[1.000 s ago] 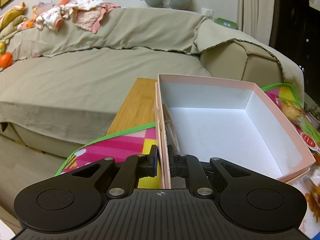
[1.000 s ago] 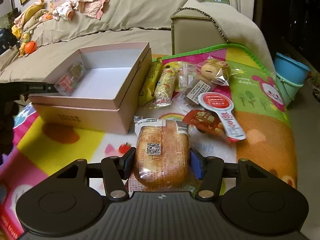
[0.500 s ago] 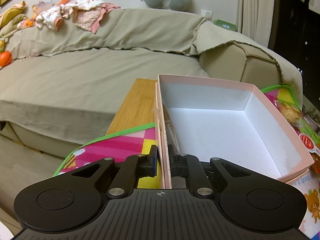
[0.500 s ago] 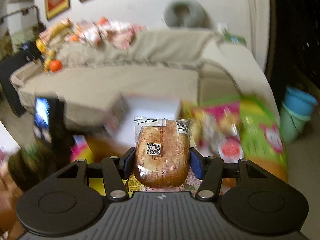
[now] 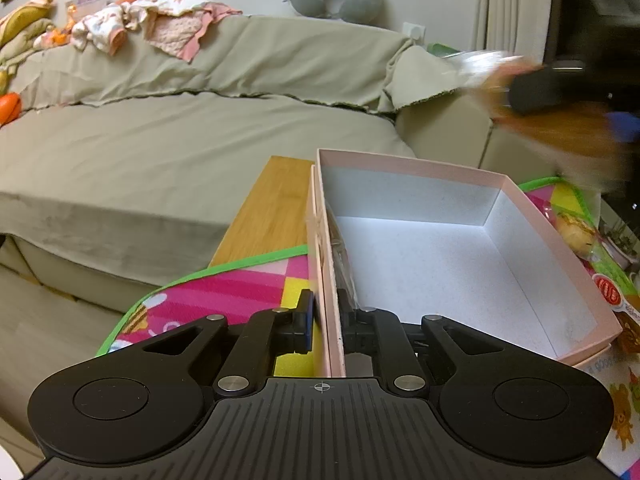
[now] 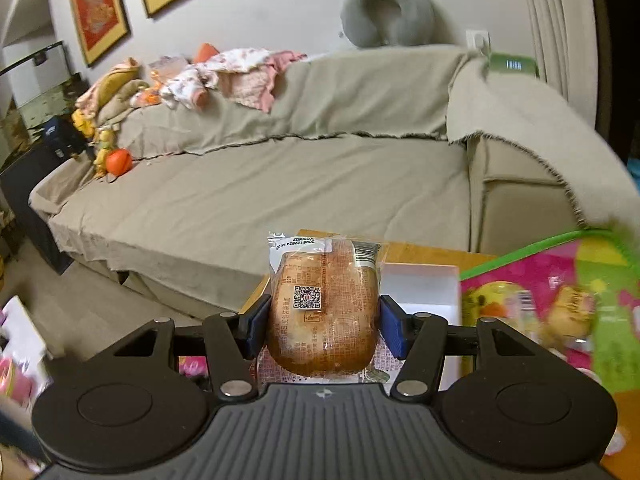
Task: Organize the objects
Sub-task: 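Carry the bread loaf into the pink box and open the right tool, then move the right tool to the red quail egg pouch and grasp it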
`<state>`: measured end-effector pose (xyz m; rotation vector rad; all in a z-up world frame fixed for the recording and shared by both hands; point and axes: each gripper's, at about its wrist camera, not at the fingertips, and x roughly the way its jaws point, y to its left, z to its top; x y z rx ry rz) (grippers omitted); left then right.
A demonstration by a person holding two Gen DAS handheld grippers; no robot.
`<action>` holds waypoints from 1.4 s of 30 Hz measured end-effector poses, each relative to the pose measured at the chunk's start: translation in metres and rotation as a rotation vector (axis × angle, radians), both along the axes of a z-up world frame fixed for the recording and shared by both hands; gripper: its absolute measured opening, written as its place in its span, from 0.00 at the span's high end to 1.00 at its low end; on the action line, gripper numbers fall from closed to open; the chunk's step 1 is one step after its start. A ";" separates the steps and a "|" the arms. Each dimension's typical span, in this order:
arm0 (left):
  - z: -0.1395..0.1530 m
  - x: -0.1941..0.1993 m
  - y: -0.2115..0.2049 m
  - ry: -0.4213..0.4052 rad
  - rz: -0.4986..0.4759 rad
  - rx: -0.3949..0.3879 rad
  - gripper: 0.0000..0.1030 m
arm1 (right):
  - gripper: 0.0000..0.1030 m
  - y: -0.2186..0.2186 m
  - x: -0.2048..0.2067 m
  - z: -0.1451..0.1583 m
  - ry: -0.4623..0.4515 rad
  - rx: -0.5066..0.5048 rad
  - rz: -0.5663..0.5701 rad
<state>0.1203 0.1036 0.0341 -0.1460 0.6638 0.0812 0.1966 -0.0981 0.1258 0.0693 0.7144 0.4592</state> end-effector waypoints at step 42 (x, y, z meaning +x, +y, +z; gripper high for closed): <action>-0.001 -0.005 -0.006 0.018 0.000 0.030 0.88 | 0.36 -0.155 -0.009 -0.096 0.100 -0.042 -0.263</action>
